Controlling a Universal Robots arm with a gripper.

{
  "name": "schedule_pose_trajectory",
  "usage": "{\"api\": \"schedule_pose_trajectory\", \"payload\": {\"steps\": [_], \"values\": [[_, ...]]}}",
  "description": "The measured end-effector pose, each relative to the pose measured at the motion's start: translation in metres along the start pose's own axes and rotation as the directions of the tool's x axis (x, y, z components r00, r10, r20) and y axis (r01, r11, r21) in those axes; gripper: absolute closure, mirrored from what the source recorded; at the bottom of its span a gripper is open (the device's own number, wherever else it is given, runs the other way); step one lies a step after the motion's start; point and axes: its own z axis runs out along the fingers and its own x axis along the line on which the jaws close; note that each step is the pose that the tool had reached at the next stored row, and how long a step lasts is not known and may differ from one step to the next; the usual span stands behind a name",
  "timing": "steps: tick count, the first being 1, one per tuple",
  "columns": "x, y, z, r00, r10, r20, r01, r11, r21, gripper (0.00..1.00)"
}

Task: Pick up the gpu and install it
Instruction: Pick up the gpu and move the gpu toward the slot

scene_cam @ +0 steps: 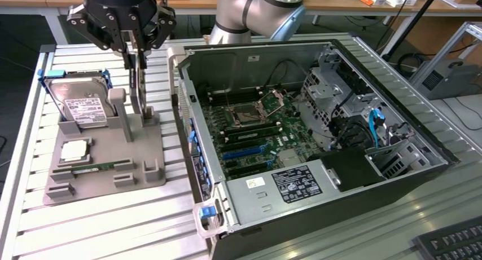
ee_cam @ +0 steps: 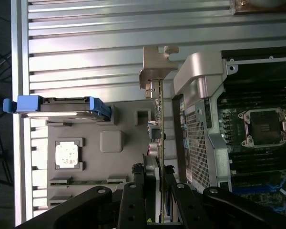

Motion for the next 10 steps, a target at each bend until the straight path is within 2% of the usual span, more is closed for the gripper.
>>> {"api": "schedule_pose_trajectory", "payload": {"steps": [10], "values": [[-0.0001,0.0007,-0.0040,1.0000,0.000,-0.0003,0.000,1.0000,-0.0032,0.73]]}}
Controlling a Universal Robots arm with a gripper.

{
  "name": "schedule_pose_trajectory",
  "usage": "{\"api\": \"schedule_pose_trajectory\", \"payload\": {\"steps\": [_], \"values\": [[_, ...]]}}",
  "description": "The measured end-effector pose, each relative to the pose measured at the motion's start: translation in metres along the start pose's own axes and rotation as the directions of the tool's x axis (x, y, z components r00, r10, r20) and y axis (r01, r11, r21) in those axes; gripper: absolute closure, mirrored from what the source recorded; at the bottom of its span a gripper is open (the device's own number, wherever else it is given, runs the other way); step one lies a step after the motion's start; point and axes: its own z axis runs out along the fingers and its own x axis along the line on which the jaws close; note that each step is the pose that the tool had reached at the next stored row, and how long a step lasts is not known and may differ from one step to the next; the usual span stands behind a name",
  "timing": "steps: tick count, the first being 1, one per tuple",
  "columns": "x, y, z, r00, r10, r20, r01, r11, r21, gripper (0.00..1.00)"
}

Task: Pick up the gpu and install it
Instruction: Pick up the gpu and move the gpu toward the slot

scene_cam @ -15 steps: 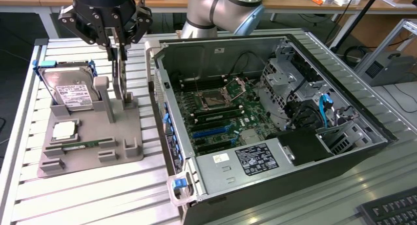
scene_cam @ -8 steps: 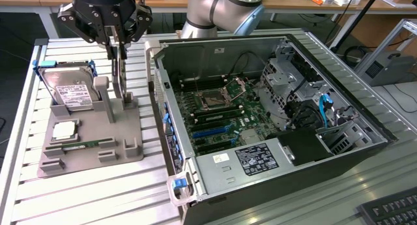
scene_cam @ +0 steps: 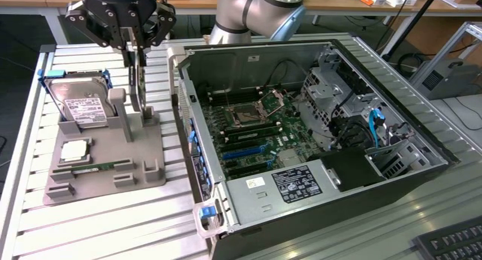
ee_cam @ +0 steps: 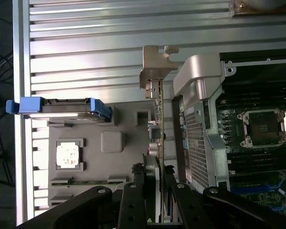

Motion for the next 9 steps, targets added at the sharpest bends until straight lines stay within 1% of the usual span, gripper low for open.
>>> {"api": "schedule_pose_trajectory", "payload": {"steps": [9], "values": [[-0.0001,0.0007,-0.0041,1.0000,0.000,-0.0003,0.000,1.0000,-0.0035,0.73]]}}
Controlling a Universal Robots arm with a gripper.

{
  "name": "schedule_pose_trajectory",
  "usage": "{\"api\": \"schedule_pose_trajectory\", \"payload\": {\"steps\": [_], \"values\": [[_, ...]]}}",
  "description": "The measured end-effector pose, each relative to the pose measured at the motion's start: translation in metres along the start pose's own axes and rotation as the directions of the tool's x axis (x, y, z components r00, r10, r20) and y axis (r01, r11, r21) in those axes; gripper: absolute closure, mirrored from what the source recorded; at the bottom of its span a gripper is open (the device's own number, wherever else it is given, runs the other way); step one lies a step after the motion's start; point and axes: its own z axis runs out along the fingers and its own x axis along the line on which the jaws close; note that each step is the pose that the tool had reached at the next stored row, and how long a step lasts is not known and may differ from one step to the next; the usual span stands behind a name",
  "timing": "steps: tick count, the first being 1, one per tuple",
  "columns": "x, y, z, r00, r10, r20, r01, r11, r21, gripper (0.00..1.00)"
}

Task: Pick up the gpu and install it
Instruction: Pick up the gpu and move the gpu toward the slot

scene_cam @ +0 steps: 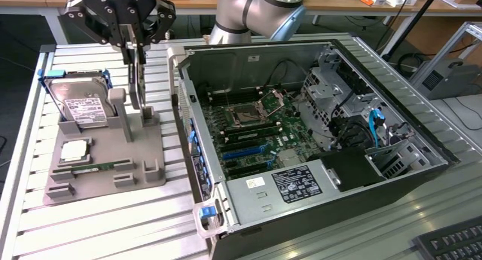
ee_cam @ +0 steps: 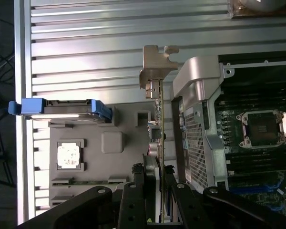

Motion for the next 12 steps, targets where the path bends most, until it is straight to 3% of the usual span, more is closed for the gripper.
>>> {"api": "schedule_pose_trajectory", "payload": {"steps": [12], "values": [[-0.0001,0.0008,-0.0047,1.0000,0.000,-0.0002,0.000,1.0000,-0.0032,0.73]]}}
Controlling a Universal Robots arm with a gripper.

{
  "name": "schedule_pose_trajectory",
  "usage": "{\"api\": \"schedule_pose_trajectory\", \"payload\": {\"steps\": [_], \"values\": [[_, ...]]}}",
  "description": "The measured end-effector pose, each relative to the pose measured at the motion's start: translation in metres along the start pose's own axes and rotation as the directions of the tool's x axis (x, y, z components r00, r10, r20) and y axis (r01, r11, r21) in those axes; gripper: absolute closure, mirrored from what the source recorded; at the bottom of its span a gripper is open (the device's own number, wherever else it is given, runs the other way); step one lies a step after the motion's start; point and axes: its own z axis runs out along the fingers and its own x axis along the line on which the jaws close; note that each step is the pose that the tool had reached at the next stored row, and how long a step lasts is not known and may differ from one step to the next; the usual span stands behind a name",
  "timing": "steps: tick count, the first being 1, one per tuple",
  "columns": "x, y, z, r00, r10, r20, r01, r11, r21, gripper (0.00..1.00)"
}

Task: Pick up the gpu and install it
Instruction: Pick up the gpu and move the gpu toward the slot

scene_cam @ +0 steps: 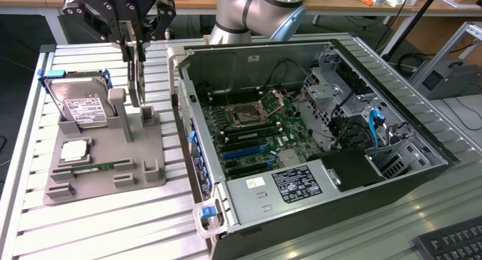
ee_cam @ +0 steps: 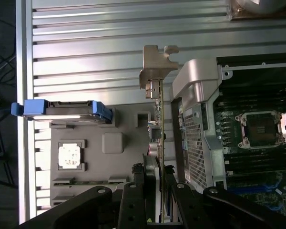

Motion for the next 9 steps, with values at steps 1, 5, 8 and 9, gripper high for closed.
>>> {"api": "schedule_pose_trajectory", "payload": {"steps": [1,5,8,9], "values": [[0.0000,0.0000,-0.0003,1.0000,0.000,0.0000,0.000,1.0000,-0.0001,0.73],[0.0000,0.0004,-0.0022,1.0000,0.000,-0.0001,0.000,1.0000,-0.0006,0.73],[-0.0001,0.0007,-0.0039,1.0000,0.000,-0.0001,0.000,1.0000,-0.0009,0.73],[-0.0001,0.0007,-0.0042,1.0000,0.000,-0.0001,0.000,1.0000,-0.0009,0.73]]}}
